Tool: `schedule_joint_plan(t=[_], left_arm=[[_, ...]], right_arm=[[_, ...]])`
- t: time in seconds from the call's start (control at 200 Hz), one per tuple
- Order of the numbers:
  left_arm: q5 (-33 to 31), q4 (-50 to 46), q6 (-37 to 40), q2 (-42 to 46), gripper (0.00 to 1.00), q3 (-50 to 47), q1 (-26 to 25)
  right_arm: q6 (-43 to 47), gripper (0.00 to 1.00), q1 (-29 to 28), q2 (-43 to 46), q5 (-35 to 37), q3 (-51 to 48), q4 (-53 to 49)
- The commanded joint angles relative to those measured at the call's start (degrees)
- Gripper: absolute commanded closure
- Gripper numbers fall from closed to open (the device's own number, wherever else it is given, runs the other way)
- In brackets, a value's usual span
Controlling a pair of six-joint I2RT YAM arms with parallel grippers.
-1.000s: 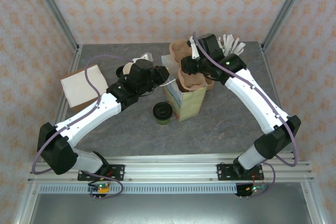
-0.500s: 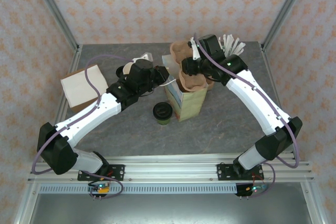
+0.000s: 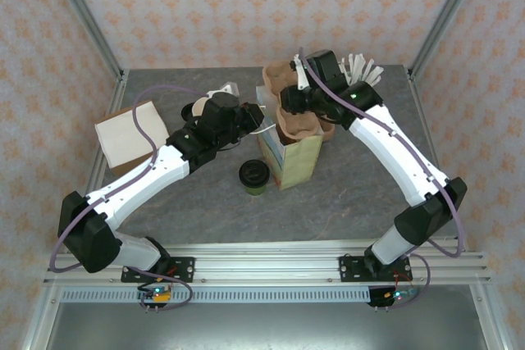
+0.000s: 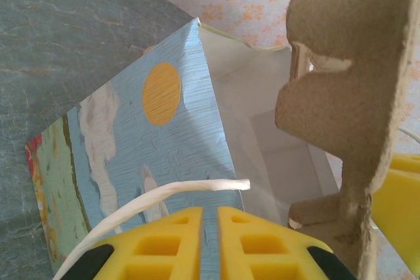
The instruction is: Pack the takeout coffee
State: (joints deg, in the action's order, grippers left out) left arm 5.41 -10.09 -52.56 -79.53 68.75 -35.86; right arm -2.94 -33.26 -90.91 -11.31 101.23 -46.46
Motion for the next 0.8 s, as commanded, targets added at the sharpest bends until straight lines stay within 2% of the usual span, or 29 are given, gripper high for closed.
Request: schedule_joint_plan(t=[0.0,0.24,0.515,0.796], left_arm=[[-1.89,-0.39,0.70,0.09,0.86,-0.64,0.35],[-1.81,-0.42,0.70,0.34,0.87,-0.72,0.37],[-2.08,-0.46,0.69,0.63,0.87,-0.78,0.35],[-1.87,-0.48,0.69,0.19,0.86,-0.41,0.43]], right_arm=[[-0.07,0.69,-0.36,-1.30,0.88,2.79,1.18],[-0.45,0.69,-0.32,-1.44,0.78,2.21,1.07],[-0.61,0.69,-0.37,-0.54,0.94,6.14,1.11],[-0.88,0.69,-0.34,0.11,1.64,1.47,1.63]])
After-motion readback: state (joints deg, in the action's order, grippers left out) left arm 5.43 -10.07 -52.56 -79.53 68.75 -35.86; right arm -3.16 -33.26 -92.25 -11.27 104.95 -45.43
